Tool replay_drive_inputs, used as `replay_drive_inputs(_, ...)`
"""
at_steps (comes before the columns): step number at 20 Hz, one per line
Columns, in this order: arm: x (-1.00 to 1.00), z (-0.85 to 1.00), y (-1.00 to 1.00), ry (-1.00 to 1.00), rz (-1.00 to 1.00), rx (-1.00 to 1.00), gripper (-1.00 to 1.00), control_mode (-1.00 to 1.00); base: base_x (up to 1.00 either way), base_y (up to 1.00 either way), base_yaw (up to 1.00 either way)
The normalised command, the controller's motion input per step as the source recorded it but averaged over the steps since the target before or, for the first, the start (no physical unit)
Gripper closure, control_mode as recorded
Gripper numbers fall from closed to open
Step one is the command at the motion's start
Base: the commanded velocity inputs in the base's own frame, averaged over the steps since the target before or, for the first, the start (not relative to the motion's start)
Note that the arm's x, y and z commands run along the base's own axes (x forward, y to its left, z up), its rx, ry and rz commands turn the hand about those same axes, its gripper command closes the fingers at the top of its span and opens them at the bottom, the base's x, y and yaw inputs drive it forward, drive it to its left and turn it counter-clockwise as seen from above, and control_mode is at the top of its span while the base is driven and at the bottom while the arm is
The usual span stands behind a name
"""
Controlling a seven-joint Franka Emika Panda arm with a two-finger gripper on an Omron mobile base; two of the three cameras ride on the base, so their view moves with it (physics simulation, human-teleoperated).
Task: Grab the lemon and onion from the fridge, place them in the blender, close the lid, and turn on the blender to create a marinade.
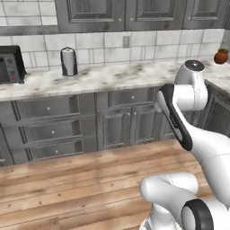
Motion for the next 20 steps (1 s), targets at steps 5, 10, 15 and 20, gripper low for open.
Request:
replay_drive_inputs(5, 0.0, 0.0, 0.0, 0.0, 0.0, 0.0, 1.0, 1.0, 0.49, 0.0, 0.65)
replay_drive_inputs(10, 0.0, 0.0, 0.0, 0.0, 0.0, 0.0, 1.0, 1.0, 0.31, 0.0, 0.69)
replay_drive_inputs(15, 0.0, 0.0, 0.0, 0.0, 0.0, 0.0, 1.0, 1.0, 0.34, 0.0, 0.72)
replay_drive_inputs(20, 0.0, 0.0, 0.0, 0.0, 0.0, 0.0, 1.0, 1.0, 0.5, 0.0, 0.74)
